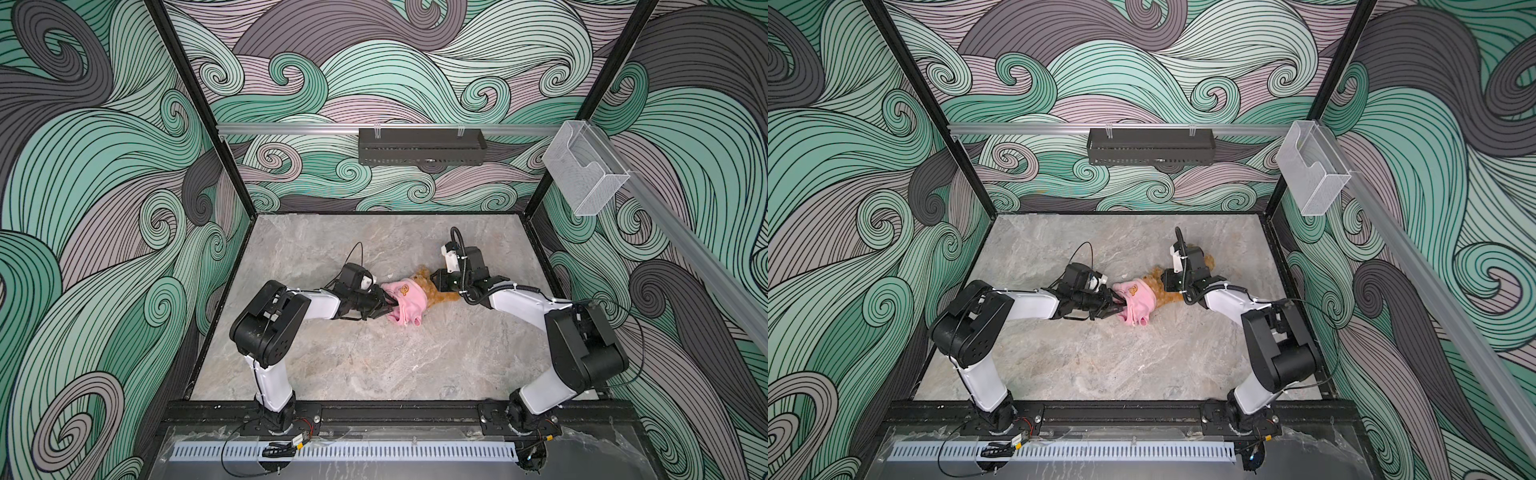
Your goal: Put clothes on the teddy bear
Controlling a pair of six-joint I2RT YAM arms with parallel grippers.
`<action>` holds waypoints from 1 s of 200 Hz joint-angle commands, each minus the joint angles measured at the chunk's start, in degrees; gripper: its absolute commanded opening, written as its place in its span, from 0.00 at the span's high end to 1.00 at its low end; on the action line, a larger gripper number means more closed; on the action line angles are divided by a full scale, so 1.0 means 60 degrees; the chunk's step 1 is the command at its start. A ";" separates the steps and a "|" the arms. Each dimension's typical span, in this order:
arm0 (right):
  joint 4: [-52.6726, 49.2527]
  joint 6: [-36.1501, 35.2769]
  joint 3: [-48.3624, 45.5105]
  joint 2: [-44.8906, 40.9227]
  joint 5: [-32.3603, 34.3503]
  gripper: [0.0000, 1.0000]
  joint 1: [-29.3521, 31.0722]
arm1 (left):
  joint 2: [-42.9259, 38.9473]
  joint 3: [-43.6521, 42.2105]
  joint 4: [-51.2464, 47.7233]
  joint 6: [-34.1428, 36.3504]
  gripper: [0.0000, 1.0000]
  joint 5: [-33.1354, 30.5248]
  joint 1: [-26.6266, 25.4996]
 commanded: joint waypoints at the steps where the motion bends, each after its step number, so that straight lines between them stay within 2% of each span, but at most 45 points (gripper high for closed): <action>1: 0.0055 0.0150 -0.0339 -0.0091 -0.0060 0.75 -0.0030 | 0.0446 0.0434 0.0879 -0.0363 0.64 0.0206 0.0003; 77: 0.0374 0.0392 -0.1051 -0.0161 -0.0274 0.80 -0.0029 | 0.0862 0.1302 0.1410 -0.0485 0.55 0.0574 -0.0231; 163: 0.1552 0.1427 -0.1690 0.0406 -0.0807 0.84 0.0296 | 0.2142 0.2107 0.1538 -0.0542 0.55 0.0378 -0.0996; 200: 0.2120 0.1899 -0.1800 0.0856 -0.0862 0.85 0.0635 | 0.2975 0.2377 0.2451 -0.1026 0.57 0.0074 -0.1449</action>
